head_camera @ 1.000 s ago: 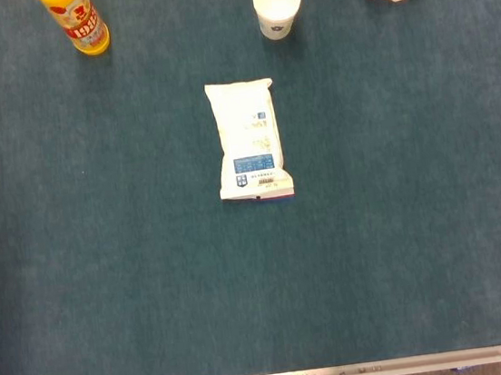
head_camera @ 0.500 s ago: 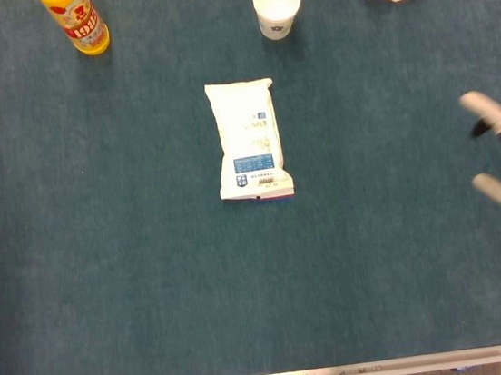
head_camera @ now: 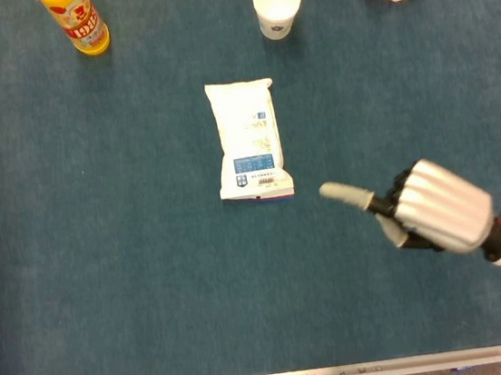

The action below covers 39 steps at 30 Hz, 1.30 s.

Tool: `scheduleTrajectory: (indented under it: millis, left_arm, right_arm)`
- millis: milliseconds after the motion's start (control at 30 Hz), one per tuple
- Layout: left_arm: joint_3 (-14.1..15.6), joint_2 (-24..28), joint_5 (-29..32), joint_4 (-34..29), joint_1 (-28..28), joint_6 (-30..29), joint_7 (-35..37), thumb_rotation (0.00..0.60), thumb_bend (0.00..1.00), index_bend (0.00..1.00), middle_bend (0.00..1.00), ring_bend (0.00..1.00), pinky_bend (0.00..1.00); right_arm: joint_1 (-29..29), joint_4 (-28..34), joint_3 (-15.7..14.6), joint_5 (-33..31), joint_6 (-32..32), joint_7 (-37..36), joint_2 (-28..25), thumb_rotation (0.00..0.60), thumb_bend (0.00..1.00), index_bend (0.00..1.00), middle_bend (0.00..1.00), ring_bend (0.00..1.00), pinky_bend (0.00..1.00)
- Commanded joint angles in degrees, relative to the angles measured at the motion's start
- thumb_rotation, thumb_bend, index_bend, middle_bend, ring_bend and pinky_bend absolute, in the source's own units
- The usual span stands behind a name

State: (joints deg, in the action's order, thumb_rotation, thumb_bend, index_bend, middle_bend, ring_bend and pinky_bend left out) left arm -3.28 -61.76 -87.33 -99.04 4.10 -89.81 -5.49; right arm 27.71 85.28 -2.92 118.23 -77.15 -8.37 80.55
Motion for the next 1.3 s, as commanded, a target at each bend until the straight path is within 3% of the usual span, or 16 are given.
scheduleTrajectory:
  millis: [33, 867, 1300]
  left_arm:
    - [-0.10, 0.06, 0.12, -0.20, -0.06, -0.04, -0.09, 0.600, 0.47, 0.23, 0.24, 0.14, 0.07]
    - [-0.42, -0.37, 0.21, -0.46, 0.51, 0.92, -1.62, 0.600, 0.47, 0.23, 0.24, 0.14, 0.07]
    - [-0.59, -0.62, 0.52, -0.31, 0.60, 1.05, -2.07, 0.600, 0.47, 0.23, 0.24, 0.14, 0.07]
  right_arm:
    - [1.45, -2.09, 0.02, 1.88, 0.41, 3.13, 1.86, 0.600, 1.00, 0.00, 1.00, 1.00, 1.00]
    - [1.87, -7.60, -0.60, 6.75, -13.52, 9.02, 7.52, 0.600, 1.00, 0.00, 1.00, 1.00, 1.00]
    - [2.52, -7.67, -0.97, 6.22, -14.30, 9.42, 7.74, 0.600, 1.00, 0.00, 1.00, 1.00, 1.00]
